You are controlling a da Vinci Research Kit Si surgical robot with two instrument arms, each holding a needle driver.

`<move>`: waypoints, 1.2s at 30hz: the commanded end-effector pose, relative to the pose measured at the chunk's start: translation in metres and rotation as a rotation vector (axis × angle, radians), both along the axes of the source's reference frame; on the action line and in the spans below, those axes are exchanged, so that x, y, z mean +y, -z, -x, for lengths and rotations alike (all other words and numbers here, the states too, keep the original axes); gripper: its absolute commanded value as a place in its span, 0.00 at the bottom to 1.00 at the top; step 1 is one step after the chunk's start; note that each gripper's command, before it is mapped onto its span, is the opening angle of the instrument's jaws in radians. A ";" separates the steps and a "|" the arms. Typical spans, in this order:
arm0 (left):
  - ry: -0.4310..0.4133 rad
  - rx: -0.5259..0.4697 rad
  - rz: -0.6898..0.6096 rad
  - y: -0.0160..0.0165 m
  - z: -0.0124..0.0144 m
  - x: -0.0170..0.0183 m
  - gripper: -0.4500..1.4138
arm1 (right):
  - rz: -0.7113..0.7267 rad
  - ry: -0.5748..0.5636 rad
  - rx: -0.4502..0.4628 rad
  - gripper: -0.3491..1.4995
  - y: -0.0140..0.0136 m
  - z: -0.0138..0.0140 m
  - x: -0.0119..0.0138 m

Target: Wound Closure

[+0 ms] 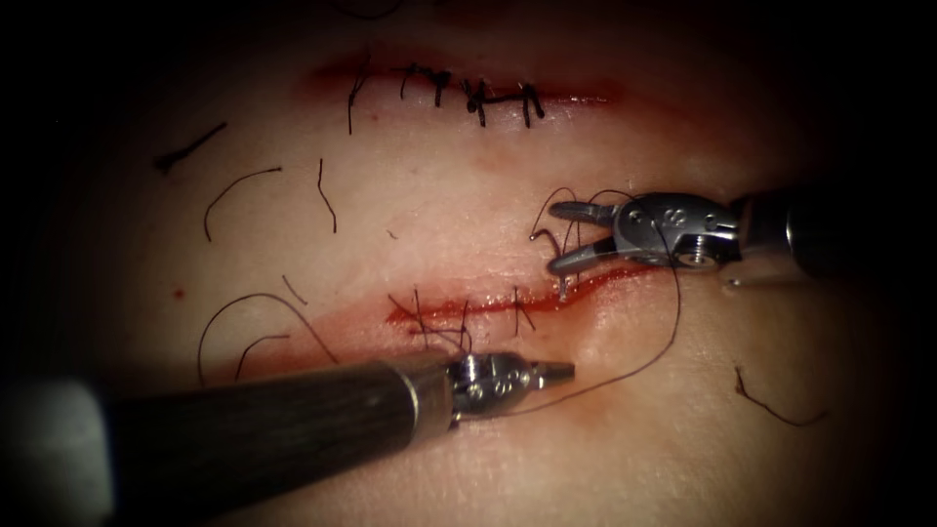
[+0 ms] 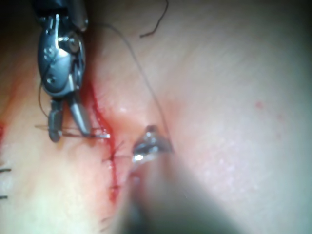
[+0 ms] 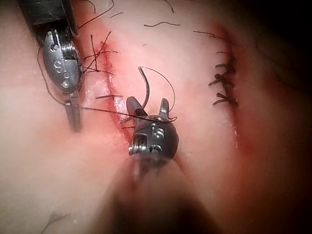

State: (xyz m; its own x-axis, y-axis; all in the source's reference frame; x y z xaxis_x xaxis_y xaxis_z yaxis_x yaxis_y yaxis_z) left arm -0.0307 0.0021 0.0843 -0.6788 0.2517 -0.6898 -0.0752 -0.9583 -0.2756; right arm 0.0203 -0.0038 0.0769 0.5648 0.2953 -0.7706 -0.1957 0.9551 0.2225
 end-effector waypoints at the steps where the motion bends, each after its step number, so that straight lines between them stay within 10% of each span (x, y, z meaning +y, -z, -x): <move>1: -0.001 -0.001 -0.002 -0.0006 0.0006 -0.0005 0.00 | -0.002 0.002 -0.001 0.77 -0.0004 -0.0012 -0.0005; 29: -0.004 -0.002 -0.005 -0.0004 0.0007 -0.0005 0.00 | 0.008 0.057 -0.064 0.61 -0.0009 -0.0027 -0.0006; 31: -0.004 -0.002 -0.005 -0.0004 0.0007 -0.0005 0.00 | 0.010 0.056 -0.066 0.44 -0.0009 -0.0025 -0.0007; 33: -0.004 -0.002 -0.006 -0.0004 0.0007 -0.0005 0.00 | 0.008 0.065 -0.070 0.00 -0.0008 -0.0023 -0.0010; 36: -0.005 -0.003 -0.006 -0.0004 0.0006 -0.0005 0.00 | -0.005 0.098 -0.110 0.00 -0.0009 -0.0020 -0.0013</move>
State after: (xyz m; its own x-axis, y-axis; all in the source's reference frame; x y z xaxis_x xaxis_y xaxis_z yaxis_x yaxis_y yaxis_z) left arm -0.0307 0.0021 0.0840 -0.6788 0.2518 -0.6898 -0.0714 -0.9575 -0.2793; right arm 0.0217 -0.0047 0.0773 0.6779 0.2376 -0.6957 -0.1278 0.9700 0.2067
